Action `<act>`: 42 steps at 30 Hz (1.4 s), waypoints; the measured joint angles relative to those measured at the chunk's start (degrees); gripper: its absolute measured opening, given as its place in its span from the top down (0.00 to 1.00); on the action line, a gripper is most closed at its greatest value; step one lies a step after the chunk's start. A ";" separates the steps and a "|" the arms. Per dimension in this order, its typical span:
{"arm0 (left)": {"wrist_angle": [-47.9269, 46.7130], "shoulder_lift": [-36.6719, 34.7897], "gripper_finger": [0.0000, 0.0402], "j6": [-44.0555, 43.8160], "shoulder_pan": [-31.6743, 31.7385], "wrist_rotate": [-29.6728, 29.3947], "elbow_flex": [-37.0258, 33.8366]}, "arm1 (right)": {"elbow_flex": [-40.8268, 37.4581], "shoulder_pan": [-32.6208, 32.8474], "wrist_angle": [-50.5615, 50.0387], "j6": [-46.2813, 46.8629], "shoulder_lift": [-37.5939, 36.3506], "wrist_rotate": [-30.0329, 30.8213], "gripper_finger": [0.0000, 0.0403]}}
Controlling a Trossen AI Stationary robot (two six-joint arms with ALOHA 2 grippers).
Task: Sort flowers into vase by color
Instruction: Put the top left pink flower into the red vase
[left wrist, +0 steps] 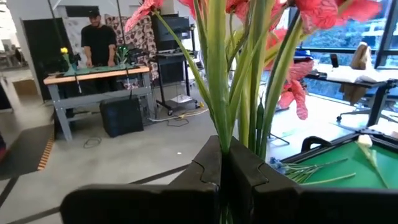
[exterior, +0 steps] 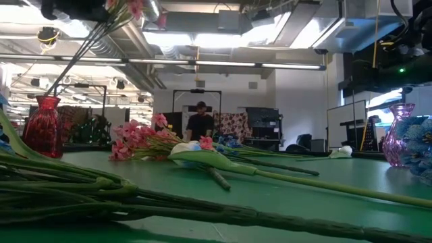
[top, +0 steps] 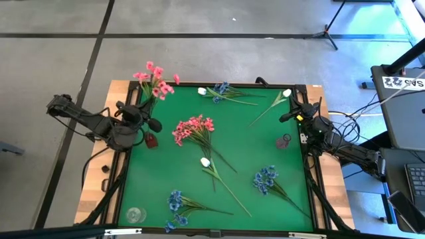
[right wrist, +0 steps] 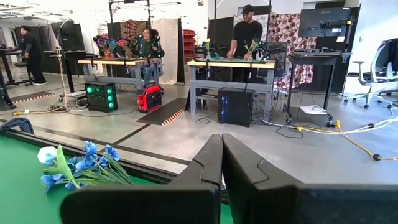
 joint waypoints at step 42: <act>-3.69 -3.44 0.85 -12.62 -2.03 6.79 -1.22 | 0.00 -0.02 0.00 0.00 0.00 0.00 0.97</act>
